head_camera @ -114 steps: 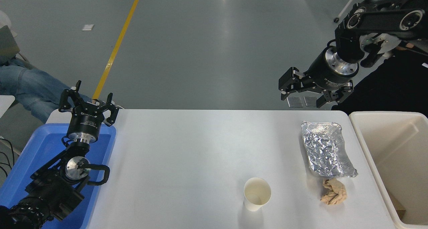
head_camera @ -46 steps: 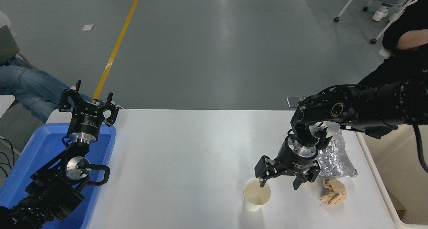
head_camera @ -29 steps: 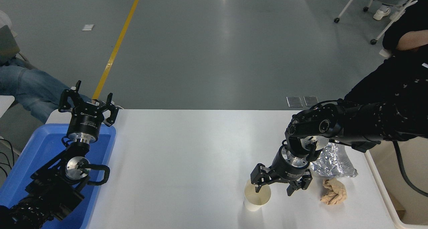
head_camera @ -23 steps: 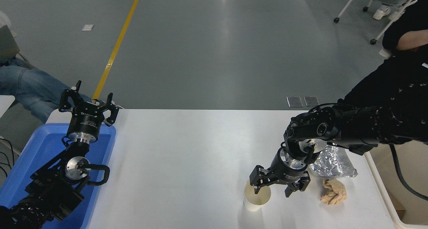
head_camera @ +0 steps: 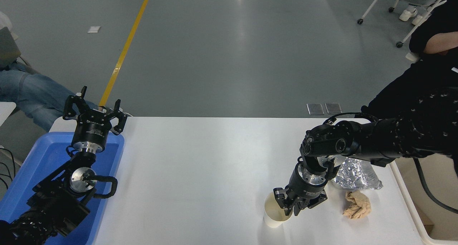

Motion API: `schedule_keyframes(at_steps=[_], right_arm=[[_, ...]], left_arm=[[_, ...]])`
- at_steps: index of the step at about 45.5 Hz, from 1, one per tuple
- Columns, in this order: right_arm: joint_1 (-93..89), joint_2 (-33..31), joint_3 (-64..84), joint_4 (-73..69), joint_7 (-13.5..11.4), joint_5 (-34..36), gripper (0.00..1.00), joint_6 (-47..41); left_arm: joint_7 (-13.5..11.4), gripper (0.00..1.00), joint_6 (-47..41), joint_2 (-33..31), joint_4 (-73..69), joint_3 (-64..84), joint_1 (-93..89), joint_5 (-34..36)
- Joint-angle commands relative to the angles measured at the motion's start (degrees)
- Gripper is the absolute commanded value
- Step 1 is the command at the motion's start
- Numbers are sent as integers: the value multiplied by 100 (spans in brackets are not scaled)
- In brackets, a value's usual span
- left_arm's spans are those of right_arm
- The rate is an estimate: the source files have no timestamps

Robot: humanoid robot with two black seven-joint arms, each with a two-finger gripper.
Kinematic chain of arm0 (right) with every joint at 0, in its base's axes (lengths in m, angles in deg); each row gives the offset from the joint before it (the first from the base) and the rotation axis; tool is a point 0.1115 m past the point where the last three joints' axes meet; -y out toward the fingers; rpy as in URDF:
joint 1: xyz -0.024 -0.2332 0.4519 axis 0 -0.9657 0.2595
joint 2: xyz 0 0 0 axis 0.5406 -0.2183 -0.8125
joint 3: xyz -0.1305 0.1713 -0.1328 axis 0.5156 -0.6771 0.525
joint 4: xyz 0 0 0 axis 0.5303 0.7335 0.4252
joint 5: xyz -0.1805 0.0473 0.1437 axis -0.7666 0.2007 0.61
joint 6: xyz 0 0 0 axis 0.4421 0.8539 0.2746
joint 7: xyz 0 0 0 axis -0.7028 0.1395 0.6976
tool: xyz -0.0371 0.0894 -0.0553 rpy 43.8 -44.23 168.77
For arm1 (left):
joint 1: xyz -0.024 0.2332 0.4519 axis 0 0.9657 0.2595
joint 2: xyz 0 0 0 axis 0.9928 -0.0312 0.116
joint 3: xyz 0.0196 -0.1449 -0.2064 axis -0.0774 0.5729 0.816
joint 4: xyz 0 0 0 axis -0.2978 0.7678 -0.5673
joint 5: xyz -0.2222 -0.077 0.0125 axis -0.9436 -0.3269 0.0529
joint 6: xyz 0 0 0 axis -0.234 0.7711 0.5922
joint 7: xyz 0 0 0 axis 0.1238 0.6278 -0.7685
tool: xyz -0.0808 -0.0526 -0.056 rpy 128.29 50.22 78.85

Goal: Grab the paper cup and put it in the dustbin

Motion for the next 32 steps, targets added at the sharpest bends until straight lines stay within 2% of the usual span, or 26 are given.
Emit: schedule_keyframes(at_steps=[1,15,32], right_arm=[[759,-369,-59,-48,9,-25,0,-39],[1779,-466,-138,-22,0,54,0,-21],[2860,-1081,-138,-30,0,63,0,-188]], left_arm=[[-7,99,0,-6,0,0,0,1],[1,99,0,2,0,0,0,1],[2,99,0,2,0,0,0,1]])
